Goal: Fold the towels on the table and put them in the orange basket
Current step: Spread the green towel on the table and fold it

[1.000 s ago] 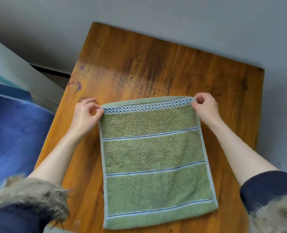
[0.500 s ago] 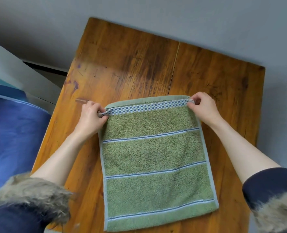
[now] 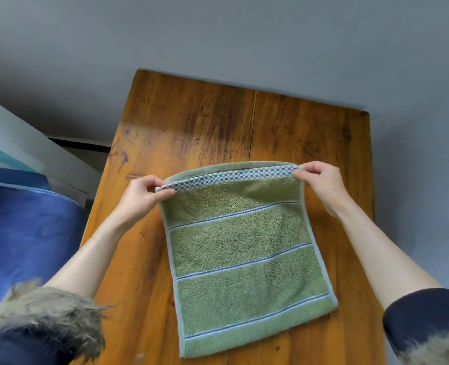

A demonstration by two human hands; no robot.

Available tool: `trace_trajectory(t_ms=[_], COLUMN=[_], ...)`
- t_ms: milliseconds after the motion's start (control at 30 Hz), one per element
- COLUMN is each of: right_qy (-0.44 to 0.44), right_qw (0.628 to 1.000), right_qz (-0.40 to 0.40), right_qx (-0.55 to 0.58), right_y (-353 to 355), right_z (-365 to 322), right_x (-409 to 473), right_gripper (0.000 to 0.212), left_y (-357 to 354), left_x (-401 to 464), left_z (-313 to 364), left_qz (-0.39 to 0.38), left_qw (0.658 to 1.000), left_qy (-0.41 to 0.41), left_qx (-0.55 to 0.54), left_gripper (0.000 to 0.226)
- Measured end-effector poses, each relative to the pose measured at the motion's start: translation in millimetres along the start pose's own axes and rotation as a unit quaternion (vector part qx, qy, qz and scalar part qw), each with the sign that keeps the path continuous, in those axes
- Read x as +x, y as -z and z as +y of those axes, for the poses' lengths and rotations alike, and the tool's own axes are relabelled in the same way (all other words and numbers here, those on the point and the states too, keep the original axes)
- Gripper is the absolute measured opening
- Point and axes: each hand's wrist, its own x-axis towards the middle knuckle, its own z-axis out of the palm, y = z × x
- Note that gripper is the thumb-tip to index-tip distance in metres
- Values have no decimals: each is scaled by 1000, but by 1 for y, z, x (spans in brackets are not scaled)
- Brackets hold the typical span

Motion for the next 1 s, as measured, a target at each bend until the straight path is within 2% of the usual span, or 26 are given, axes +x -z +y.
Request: trace_trajectory(t_ms=[200, 433, 600, 733, 867, 1000], right_qy=[-15, 27, 98, 160, 192, 191], right_qw=[994, 976, 972, 964, 945, 925], right_qz=[50, 28, 39, 76, 73, 60], right_qx=[96, 215, 211, 197, 256, 323], right_y=[42, 107, 150, 174, 188, 190], right_z=[-20, -72, -114, -147, -171, -182], right_x=[-51, -107, -133, -151, -170, -184], right_gripper=[8, 10, 16, 23, 19, 16], left_y=[39, 70, 91, 105, 114, 121], left_x=[-34, -93, -133, -153, -163, -165], left_z=[38, 113, 165, 199, 223, 236], left_qz=[-10, -13, -6, 27, 57, 72], left_qw=[996, 976, 966, 951, 937, 930], left_qy=[-42, -99, -206, -264, -296, -311], left_qx=[-82, -195, -153, -161, -176, -184], left_gripper=[15, 32, 14, 4, 5, 17])
